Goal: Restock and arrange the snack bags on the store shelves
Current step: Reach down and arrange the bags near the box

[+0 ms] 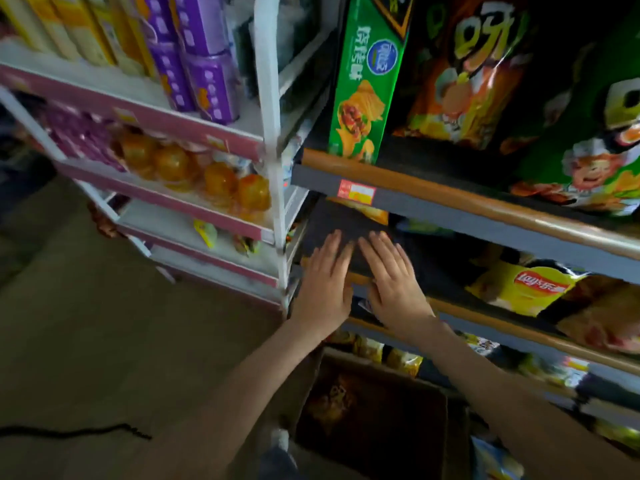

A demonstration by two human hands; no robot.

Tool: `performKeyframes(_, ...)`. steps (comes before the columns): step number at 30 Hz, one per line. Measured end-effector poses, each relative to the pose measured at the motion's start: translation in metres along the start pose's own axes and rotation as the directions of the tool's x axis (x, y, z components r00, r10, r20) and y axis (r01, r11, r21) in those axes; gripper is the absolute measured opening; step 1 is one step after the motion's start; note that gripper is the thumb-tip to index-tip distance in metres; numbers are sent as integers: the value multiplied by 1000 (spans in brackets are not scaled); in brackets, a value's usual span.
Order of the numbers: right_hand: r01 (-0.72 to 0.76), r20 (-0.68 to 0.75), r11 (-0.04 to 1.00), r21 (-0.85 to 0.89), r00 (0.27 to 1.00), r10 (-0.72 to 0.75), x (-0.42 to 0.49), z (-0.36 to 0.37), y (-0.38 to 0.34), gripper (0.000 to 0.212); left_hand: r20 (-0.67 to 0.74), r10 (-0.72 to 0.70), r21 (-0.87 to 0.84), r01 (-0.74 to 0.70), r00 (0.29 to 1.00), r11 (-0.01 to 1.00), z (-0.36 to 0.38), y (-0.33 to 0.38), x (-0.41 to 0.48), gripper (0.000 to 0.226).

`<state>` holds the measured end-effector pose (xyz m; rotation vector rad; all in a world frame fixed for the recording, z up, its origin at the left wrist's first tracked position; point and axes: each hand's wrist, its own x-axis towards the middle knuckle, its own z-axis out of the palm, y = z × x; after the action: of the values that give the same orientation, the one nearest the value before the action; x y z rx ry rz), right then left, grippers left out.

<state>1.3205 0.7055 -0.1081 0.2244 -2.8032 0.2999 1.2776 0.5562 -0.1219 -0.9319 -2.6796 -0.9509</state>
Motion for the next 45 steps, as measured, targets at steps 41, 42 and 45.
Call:
performKeyframes(41,-191,828,981,-36,545,136,-369,492,188,83,570,-773,505,624,279,597,603,-171,-306,103)
performKeyframes(42,-234,837,972,-36,524,157,-364,470,182,81,566,-773,489,639,287,594,583,-158,-300,105)
performKeyframes(45,-353,836,935,-30,504,218,-345,406,165,77,534,-789,410,724,303,555,515,-116,-280,107)
